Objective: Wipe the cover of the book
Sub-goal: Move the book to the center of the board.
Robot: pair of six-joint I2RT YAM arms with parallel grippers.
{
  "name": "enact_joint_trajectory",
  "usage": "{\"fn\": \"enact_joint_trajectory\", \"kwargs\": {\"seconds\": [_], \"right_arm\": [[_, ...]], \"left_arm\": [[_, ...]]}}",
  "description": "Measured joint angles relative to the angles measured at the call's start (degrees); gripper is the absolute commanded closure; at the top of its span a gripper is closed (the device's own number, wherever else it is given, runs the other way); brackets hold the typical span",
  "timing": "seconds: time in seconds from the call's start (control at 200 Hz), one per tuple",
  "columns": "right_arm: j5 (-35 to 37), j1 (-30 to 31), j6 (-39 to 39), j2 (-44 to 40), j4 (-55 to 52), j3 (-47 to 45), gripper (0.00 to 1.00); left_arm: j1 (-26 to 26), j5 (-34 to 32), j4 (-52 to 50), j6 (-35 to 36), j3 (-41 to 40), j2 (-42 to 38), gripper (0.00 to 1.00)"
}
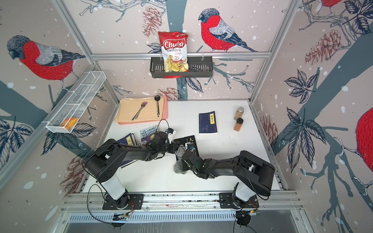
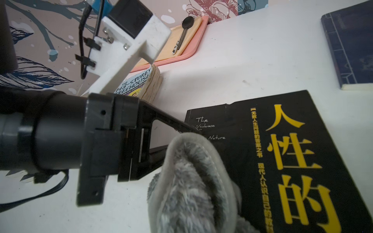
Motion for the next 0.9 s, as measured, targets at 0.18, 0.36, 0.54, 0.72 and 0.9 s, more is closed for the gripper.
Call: {"fn": "enact_joint_trajectory", "kwargs": {"seconds": [0.18,0.36,0.54,0.72,0.9], "right_arm": [[-3.9,-5.1,-1.0,7.0,4.1,5.6,1.00],[-4.4,-5.2,-3.5,6.7,1.7,7.4,1.00],[-1.1,2.3,-0.4,0.8,-0.1,1.2,1.00],[-0.7,5.1,6.1,-2.5,6.0,-5.8,1.00],[-5.1,-3.3,4.3,2.2,8.3,-1.7,1.00]], "left_arm": [[0.2,0.5,0.0,0.0,0.1,0.1,1.00],[0.3,0.5,0.0,0.0,0.0,-0.5,1.00],[0.7,0.8,0.0,0.2,0.2,-0.5,1.00],[1.1,1.2,-0.1,0.2,0.1,-0.5,1.00],[1.2,1.7,0.0,0.2,0.1,0.0,1.00]]}}
